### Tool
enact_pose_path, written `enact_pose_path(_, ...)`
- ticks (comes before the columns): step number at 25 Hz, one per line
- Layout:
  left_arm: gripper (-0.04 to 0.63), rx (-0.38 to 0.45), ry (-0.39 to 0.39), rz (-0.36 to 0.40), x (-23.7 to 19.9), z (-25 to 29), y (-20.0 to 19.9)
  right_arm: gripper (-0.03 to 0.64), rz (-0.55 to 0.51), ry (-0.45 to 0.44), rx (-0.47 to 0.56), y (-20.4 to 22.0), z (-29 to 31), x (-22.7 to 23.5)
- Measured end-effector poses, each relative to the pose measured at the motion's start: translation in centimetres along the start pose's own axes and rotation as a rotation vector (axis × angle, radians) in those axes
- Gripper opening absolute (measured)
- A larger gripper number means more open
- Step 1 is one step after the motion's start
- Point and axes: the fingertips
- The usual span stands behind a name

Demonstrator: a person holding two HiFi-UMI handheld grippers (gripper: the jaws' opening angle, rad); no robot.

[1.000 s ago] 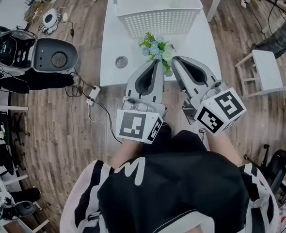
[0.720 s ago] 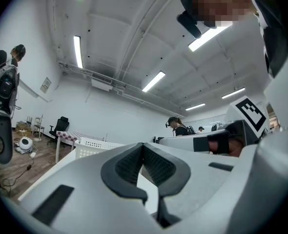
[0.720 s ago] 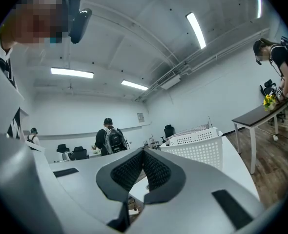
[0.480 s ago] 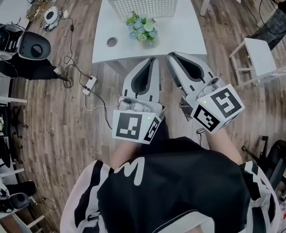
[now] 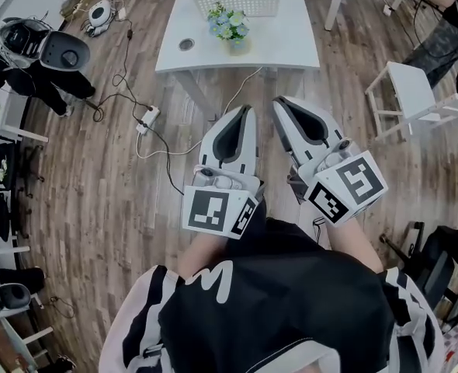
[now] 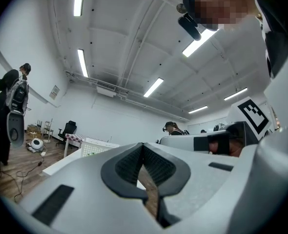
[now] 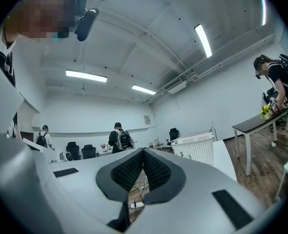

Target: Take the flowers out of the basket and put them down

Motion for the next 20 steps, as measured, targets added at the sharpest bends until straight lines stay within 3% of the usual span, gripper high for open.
enact_pose_path(11, -0.005, 0.000, 0.026, -0.010, 1.5, -4.6, -1.4, 0.017, -0.010, 0.027, 0.016, -0.3, -2.6, -4.5)
enact_pose_path(20, -0.005, -0.005, 0.035, -0.015, 0.7, -7.1, -1.8, 0.017, 0.053, 0.034, 0.018, 0.7, -2.9, -6.8)
Point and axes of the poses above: the fingertips, and each gripper's own axes: z forward along the fingers, x to its right, y out of its underside, and after that the axes turned 1 degree about -y, right-handed
